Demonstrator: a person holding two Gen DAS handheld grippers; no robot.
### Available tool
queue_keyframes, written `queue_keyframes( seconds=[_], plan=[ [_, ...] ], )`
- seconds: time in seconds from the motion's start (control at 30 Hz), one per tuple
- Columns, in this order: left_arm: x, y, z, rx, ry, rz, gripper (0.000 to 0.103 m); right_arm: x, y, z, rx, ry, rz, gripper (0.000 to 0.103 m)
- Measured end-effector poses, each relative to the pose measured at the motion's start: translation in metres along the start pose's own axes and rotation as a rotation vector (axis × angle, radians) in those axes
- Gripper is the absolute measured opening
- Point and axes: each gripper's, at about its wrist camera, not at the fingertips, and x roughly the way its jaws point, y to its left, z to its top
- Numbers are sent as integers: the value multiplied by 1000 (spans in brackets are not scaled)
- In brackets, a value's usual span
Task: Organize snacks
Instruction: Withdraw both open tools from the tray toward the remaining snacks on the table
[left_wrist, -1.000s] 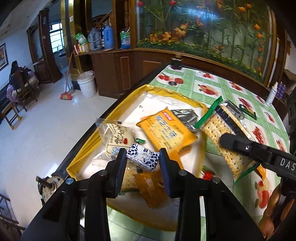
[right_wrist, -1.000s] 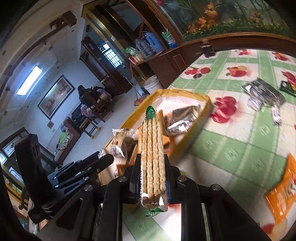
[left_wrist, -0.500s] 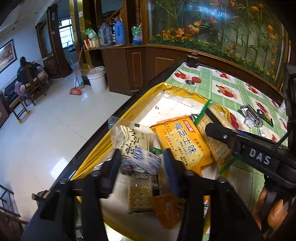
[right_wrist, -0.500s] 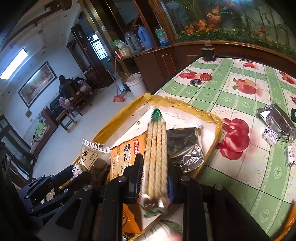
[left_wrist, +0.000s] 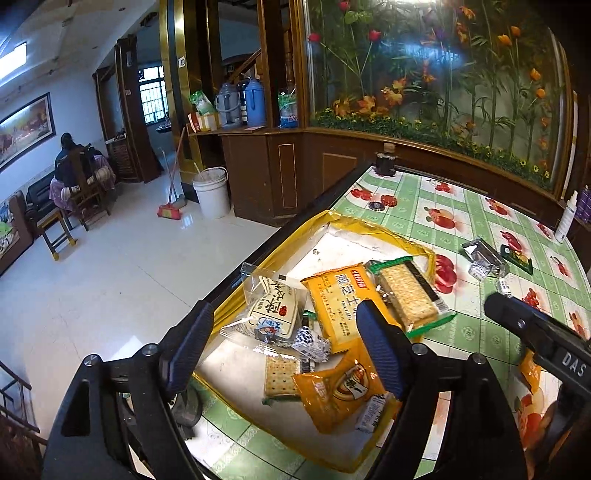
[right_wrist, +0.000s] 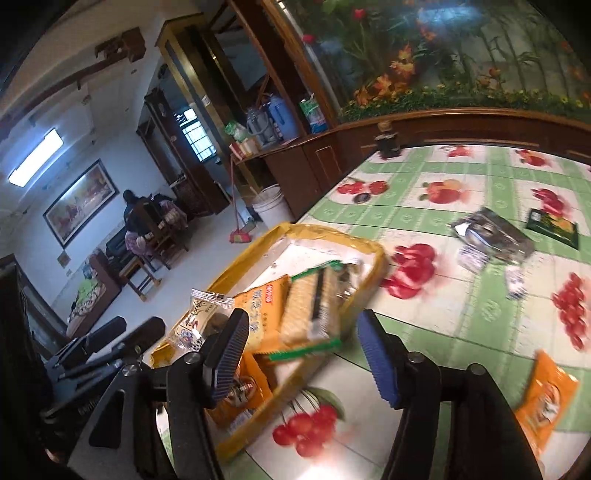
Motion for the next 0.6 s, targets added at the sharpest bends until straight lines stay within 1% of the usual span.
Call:
queue_keyframes(
  seconds=[0.1,0.23,0.4,0.5,0.6],
  plan=[
    [-10,-6,-1,6,-2,-8,80,-23,-19,-14,28,-13,-42,68],
    [-21,-16,-3,12,-2,-21,83,-51,-46,-36,75,-30,-114,78],
    [-38,-34,-7,45,-13,-36,83,-81,-78,-60,148,-58,-171,78],
    [-45,-44,-8,65,-19,-47,83,-97,-91,-68,179,-77,-193,78],
    [-52,-54,-9,87,-18,-55,83,-108,-98,-75,198,-90,-210,82]
  ],
)
